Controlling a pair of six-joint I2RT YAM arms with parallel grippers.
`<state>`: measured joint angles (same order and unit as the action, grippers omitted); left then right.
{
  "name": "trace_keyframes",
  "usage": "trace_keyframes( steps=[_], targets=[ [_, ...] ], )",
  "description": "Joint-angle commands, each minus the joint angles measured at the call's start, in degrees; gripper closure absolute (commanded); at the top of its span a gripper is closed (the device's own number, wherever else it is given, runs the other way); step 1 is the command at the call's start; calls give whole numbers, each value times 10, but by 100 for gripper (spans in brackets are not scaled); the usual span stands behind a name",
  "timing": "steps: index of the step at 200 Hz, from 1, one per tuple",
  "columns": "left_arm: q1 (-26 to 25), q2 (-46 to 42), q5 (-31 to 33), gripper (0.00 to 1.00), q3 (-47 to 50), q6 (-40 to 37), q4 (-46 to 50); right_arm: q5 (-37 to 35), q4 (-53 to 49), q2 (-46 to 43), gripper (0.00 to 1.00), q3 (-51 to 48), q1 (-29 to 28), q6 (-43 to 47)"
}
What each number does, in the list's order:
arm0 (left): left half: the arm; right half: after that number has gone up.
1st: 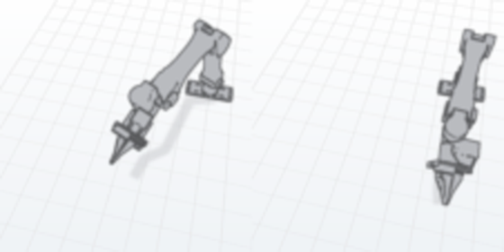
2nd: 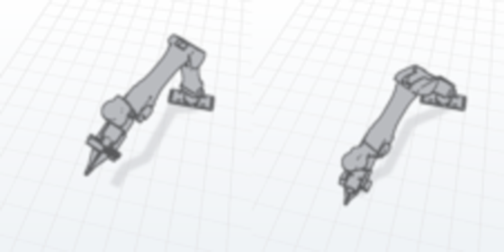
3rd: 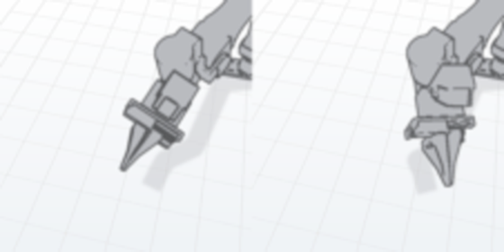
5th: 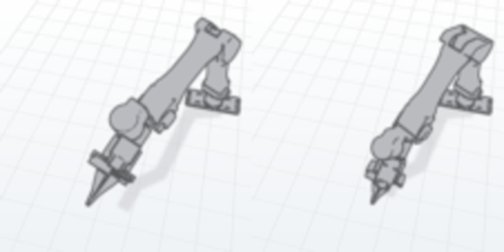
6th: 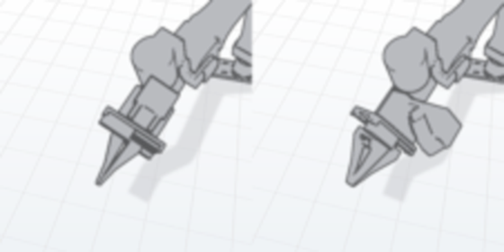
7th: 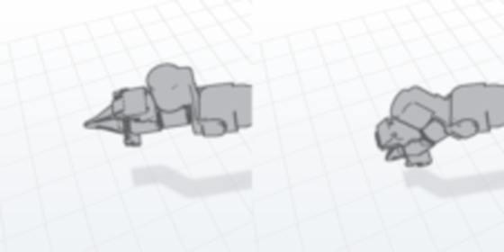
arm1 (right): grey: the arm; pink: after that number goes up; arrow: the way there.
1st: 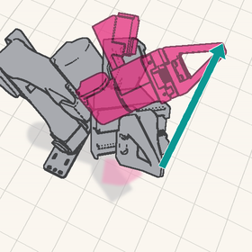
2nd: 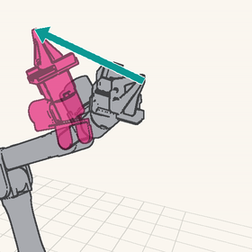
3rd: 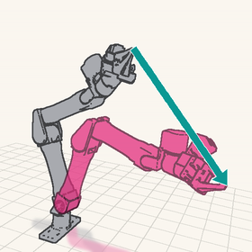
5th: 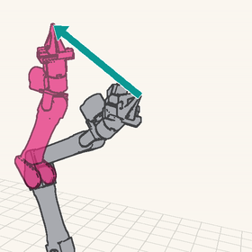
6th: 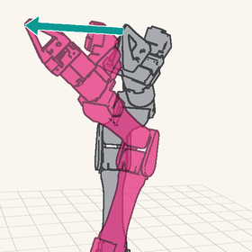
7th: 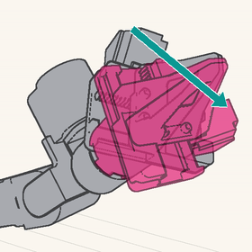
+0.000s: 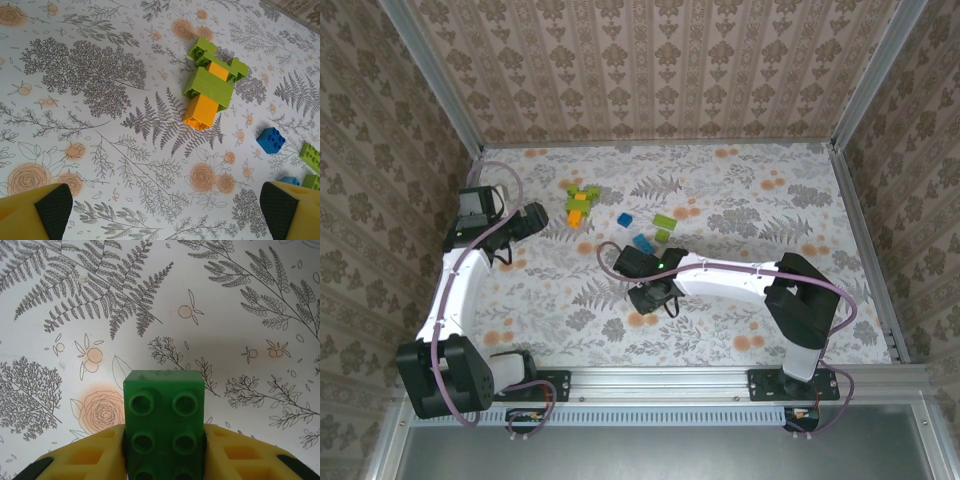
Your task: Assemble a carrot with lego
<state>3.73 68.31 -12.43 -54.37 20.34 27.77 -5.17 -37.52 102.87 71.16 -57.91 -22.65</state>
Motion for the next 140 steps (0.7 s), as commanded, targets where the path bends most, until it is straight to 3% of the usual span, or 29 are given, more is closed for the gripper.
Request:
trace_keyframes(
  steps=[1, 31, 98, 140],
  targets=[
    [-5, -1, -12, 0, 2, -10, -3, 64, -47, 50, 62, -19, -6, 102],
    [-4, -2, -10, 0, 3, -9, -3, 56, -100, 66, 61, 25, -5, 148],
    [-4, 1, -11, 0, 1, -10, -4, 77, -96, 61, 54, 44, -4, 162],
    [-4, 1, -10, 0, 0, -10, -2, 76, -92, 23, 37, 55, -5, 166]
  ],
)
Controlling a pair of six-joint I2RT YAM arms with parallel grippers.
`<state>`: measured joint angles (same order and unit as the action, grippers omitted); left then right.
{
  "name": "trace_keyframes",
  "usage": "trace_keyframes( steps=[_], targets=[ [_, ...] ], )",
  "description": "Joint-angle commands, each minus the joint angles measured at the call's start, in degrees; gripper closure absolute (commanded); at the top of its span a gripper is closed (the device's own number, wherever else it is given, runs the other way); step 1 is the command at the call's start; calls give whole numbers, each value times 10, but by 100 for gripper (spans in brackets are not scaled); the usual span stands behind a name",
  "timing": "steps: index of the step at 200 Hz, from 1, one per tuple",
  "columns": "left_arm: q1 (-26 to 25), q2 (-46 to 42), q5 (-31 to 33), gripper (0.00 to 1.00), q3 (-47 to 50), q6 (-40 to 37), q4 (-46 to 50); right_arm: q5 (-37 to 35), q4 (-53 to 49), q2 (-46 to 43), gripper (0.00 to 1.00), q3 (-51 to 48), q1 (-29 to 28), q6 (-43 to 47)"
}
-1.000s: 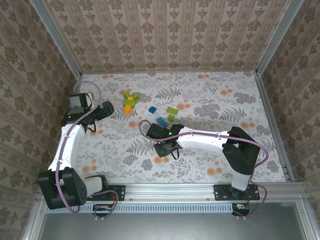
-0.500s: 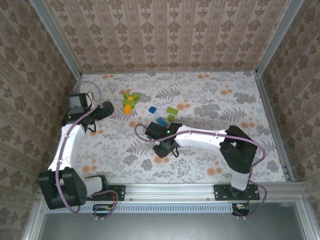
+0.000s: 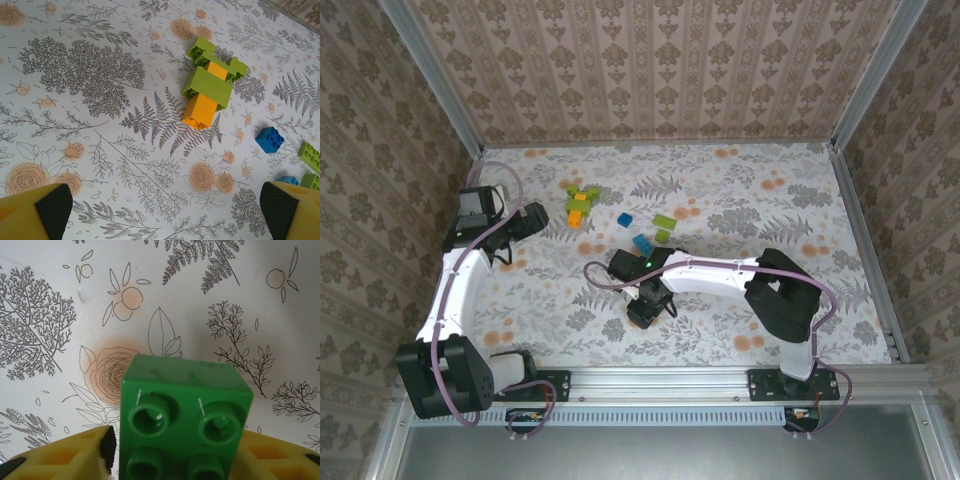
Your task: Assemble a carrot with lego
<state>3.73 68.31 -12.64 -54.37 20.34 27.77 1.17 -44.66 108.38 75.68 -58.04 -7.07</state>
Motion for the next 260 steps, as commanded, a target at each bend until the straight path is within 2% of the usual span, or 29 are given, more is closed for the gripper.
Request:
trace_keyframes(
  steps=[1, 15, 35, 65, 92, 115, 150, 200, 260],
  targets=[
    [-5, 0, -8, 0, 0, -10, -2, 12, -20, -34, 37, 10, -4, 10],
    [-5, -1, -8, 0, 0, -10, -2, 10, -23, -52, 30, 13, -3, 10],
    [-5, -1, -8, 0, 1, -10, -3, -10, -32, -83, 25, 19, 2, 11],
    [-5, -1, -8, 0, 1, -10, -2, -37, -41, -115, 23, 30, 27, 12],
    [-4, -1, -7, 0, 2, -11, -3, -36, -40, -111, 23, 58, 77, 32],
    [-6, -1, -8, 0, 2, -11, -3, -33, -37, -69, 24, 101, 128, 75],
    [-6, -2, -7, 0, 2, -10, -3, 7, -51, 45, 27, 209, 183, 97],
    [-6, -1, -5, 0, 1, -11, -3, 15, -91, 190, 33, 360, 191, 98],
    [-6, -1, -6, 0, 0, -10, -2, 13, -89, 242, 37, 386, 190, 87]
  ],
)
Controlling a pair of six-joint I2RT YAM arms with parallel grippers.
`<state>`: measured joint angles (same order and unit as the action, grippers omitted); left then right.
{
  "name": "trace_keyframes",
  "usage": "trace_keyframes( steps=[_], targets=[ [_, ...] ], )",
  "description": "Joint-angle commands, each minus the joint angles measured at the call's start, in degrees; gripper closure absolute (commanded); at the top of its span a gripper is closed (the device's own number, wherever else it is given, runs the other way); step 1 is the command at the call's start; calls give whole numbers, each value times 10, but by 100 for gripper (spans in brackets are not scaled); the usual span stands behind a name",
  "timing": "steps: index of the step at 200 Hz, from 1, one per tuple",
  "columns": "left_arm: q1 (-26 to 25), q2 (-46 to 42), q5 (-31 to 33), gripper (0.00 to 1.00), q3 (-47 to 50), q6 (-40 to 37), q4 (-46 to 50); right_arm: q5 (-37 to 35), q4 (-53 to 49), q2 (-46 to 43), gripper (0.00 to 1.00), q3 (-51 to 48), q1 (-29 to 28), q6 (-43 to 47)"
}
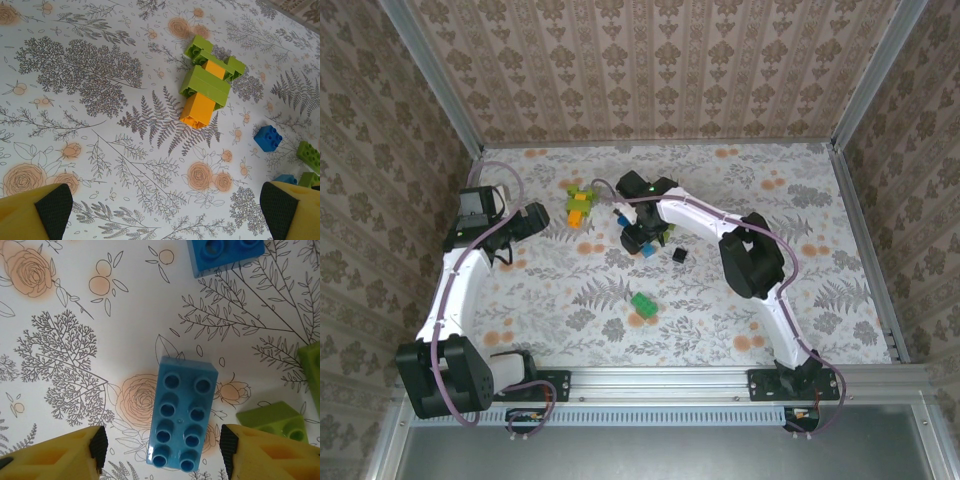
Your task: Assemble a carrot with lego
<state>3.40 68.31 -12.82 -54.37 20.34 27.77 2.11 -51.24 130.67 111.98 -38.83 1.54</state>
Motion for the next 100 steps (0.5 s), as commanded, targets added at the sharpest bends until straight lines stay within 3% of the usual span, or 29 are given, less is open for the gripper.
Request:
trace_keyframes(
  steps=[1, 100],
  targets=[
    [-3, -1, -5, 0, 0, -10, -3, 4, -23, 19, 37, 23, -2, 1],
    [-3, 0, -4, 0, -2, -11, -2, -7, -30, 61, 43, 47, 1, -3]
  ],
)
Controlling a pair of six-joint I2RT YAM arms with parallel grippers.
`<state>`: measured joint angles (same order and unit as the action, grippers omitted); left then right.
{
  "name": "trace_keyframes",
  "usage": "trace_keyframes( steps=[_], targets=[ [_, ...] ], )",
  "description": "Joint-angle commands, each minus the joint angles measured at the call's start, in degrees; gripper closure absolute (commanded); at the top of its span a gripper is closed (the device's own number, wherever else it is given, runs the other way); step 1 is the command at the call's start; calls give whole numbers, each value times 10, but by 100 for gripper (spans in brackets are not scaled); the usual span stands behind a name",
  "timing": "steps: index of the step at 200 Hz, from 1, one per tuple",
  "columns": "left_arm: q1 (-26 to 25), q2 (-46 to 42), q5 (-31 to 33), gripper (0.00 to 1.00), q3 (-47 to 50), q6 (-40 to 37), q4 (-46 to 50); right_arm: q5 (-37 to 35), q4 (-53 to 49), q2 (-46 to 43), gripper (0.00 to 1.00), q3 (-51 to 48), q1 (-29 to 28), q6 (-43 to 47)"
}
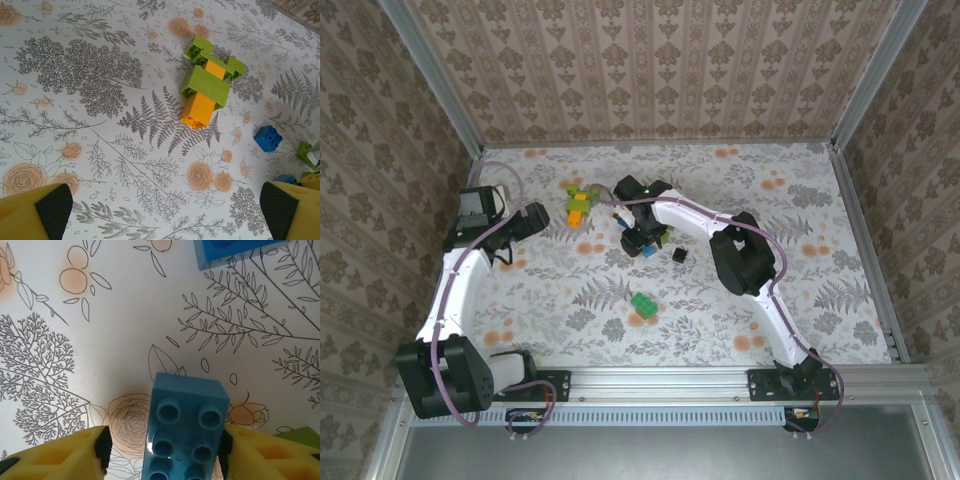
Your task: Assemble a carrot with lego
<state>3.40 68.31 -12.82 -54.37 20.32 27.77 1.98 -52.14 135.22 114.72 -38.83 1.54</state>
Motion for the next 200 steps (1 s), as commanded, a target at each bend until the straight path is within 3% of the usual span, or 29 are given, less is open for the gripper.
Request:
trace_keyframes(
  steps=[1, 39, 110, 144, 200],
  targets=[
    [-3, 0, -4, 0, -2, -10, -2, -6, -21, 15, 43, 20, 1, -3],
    [-2, 1, -4, 0, -2, -10, -2, -6, -25, 19, 55, 18, 2, -8],
    [-3, 1, -5, 0, -2, -10, -2, -8, -31, -9, 66, 8, 3, -21],
    [-3, 2, -6, 0, -2, -10, -3, 7, -30, -102, 66, -57, 2, -37],
    [-4, 3, -6, 0, -1, -10, -4, 59, 3, -303, 65, -277, -30, -61]
  ],
)
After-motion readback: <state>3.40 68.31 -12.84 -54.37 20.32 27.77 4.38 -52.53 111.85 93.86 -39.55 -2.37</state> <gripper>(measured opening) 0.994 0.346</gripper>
